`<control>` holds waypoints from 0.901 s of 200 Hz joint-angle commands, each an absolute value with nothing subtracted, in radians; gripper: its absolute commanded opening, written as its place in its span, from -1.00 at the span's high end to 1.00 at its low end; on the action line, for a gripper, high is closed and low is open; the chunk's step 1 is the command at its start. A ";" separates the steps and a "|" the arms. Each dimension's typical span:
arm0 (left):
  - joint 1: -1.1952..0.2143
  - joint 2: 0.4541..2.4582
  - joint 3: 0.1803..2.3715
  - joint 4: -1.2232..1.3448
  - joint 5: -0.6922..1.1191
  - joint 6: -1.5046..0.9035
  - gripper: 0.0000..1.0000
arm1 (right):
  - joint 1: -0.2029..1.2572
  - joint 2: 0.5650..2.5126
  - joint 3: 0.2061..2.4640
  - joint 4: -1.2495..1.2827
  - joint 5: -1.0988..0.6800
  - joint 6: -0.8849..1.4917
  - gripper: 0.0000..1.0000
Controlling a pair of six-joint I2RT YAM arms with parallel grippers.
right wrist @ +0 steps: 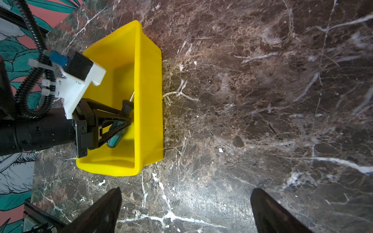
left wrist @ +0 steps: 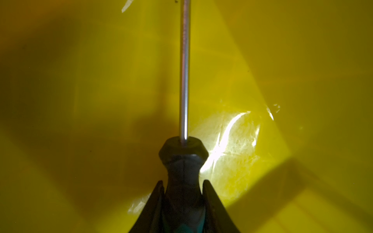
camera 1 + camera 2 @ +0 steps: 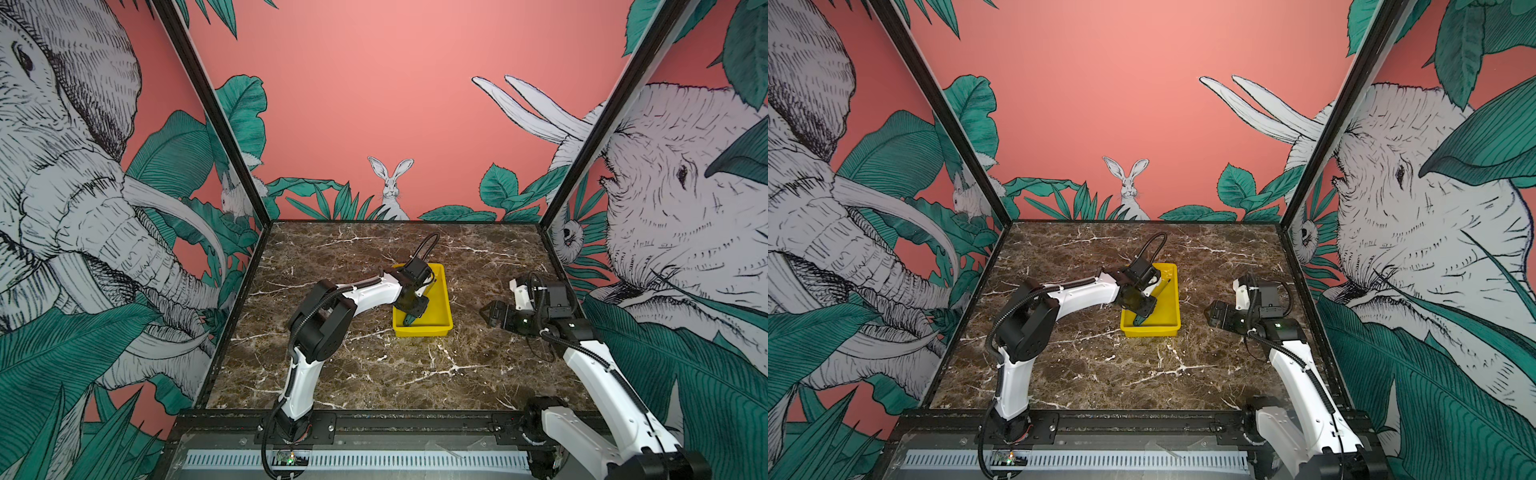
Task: Put the screwdriver in the bin
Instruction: Place the screwdriver in the bin.
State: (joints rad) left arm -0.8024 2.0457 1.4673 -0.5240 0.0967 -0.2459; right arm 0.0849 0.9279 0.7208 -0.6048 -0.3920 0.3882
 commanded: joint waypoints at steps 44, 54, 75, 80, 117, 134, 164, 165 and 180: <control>-0.806 2.006 1.509 -0.528 0.098 -0.258 -0.13 | 0.088 0.909 0.759 -0.681 -0.351 0.333 -0.98; -0.805 2.003 1.518 -0.529 0.098 -0.255 -0.17 | 0.089 0.896 0.761 -0.695 -0.342 0.331 -0.98; -0.806 1.996 1.544 -0.539 0.097 -0.252 -0.26 | 0.088 0.863 0.762 -0.723 -0.321 0.335 -0.98; -0.806 1.993 1.553 -0.542 0.098 -0.250 -0.28 | 0.088 0.857 0.764 -0.730 -0.312 0.335 -0.98; -0.805 1.955 1.616 -0.569 0.096 -0.230 -0.67 | 0.088 0.824 0.794 -0.787 -0.262 0.320 -0.98; -0.806 1.918 1.639 -0.574 0.092 -0.221 -0.95 | 0.088 0.833 0.820 -0.813 -0.241 0.296 -0.98; -0.806 1.832 1.643 -0.570 0.052 -0.173 -0.99 | 0.088 0.867 0.876 -0.835 -0.227 0.259 -0.99; -0.806 1.829 1.643 -0.570 0.052 -0.169 -0.99 | 0.088 0.867 0.877 -0.836 -0.228 0.257 -0.99; -0.804 1.773 1.628 -0.567 0.017 -0.101 -0.99 | 0.088 0.881 0.901 -0.834 -0.221 0.242 -0.98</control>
State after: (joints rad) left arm -0.8024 1.8988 1.6108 -0.5507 0.0708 -0.1955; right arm 0.0853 0.8658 0.8543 -0.8074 -0.2512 0.2867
